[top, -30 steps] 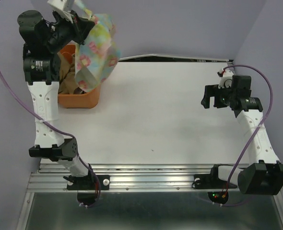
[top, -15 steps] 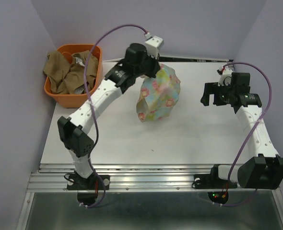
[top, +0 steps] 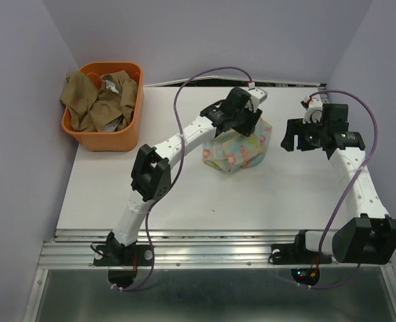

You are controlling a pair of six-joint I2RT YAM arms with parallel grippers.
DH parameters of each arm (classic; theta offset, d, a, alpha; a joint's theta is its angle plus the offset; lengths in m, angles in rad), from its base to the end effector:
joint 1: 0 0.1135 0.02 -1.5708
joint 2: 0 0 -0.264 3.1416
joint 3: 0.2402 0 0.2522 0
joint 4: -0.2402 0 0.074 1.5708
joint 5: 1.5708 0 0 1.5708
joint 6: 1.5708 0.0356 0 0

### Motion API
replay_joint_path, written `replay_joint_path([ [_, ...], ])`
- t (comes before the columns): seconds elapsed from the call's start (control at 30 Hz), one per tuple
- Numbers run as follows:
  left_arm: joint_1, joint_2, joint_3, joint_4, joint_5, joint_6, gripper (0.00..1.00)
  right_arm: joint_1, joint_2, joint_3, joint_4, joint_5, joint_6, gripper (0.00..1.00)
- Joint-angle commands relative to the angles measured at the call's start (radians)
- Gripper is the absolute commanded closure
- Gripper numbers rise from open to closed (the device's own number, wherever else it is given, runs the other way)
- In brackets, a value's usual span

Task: Fold and stack the skirts
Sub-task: Move the skirt to the center of the board, then flatten the skirt out

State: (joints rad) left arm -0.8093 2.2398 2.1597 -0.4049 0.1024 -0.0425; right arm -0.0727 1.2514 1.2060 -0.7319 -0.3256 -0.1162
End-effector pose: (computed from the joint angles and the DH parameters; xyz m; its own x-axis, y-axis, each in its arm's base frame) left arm 0.3627 -0.3858 0.3098 -0.3546 0.3108 -0.8819 0.7680 0.6347 -0.0852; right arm 0.2615 -0.0076 0.3374 -0.6764 -0.0609 -0.7340 -0.2386 0.9609 0.1402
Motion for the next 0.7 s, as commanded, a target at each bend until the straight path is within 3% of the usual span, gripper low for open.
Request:
replay_joint_path([
  [0.0,0.012,-0.195,0.002,0.026,0.187,0.068,0.30,-0.006,-0.015,-0.036,0.014,-0.101,-0.014,0.24],
  [0.03,0.021,-0.231,-0.050,0.040,0.216,0.099,0.02,-0.006,-0.010,-0.043,0.017,-0.118,-0.016,0.25],
  [0.23,0.209,-0.451,-0.243,0.043,0.370,0.079,0.02,-0.006,0.038,-0.054,0.029,-0.268,0.018,0.34],
  [0.4,0.350,-0.482,-0.424,0.011,0.407,0.107,0.18,0.025,0.196,-0.065,-0.006,-0.343,0.087,0.46],
  [0.53,0.400,-0.471,-0.532,0.086,0.410,0.116,0.23,0.025,0.244,-0.120,0.081,-0.403,0.268,0.45],
  [0.67,0.404,-0.442,-0.576,0.144,0.392,0.075,0.21,0.034,0.247,-0.227,0.244,-0.512,0.481,0.41],
])
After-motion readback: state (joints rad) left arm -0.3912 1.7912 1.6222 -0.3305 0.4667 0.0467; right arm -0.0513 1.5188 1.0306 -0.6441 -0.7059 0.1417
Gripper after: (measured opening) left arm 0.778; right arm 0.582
